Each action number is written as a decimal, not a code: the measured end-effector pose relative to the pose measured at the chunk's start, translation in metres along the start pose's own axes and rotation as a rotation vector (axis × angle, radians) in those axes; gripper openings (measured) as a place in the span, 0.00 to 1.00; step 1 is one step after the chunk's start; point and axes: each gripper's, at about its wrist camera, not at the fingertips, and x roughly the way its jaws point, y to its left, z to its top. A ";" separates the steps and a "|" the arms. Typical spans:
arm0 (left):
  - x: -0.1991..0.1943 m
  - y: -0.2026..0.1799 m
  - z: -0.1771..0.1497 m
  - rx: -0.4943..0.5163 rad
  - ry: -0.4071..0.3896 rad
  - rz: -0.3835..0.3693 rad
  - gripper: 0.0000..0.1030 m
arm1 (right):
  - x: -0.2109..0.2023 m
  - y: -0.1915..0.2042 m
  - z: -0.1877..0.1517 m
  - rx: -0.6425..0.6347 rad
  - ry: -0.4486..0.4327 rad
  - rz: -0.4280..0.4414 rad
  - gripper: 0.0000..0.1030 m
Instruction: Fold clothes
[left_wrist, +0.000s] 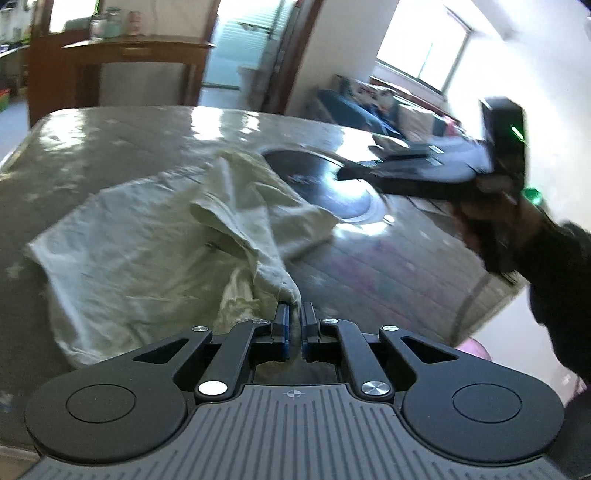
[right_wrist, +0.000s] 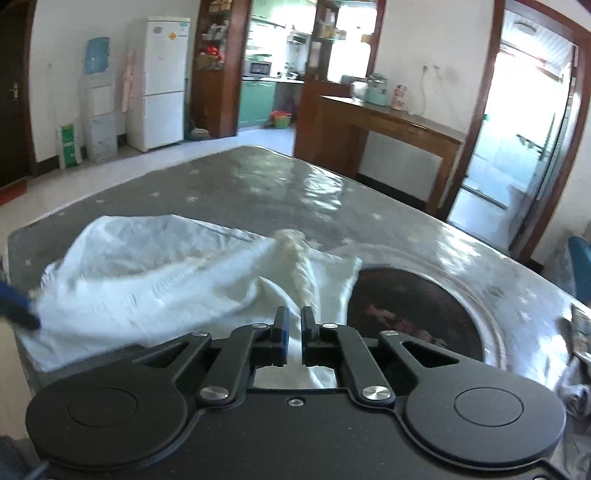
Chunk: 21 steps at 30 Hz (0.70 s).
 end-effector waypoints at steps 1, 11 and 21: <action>0.003 -0.004 -0.002 0.009 0.009 -0.012 0.06 | 0.004 0.003 0.004 -0.007 0.000 0.010 0.28; 0.025 -0.022 -0.017 0.053 0.085 -0.047 0.06 | 0.055 0.018 0.034 0.004 0.041 0.110 0.43; 0.029 -0.024 -0.024 0.079 0.101 -0.044 0.06 | 0.099 0.048 0.036 0.007 0.127 0.143 0.55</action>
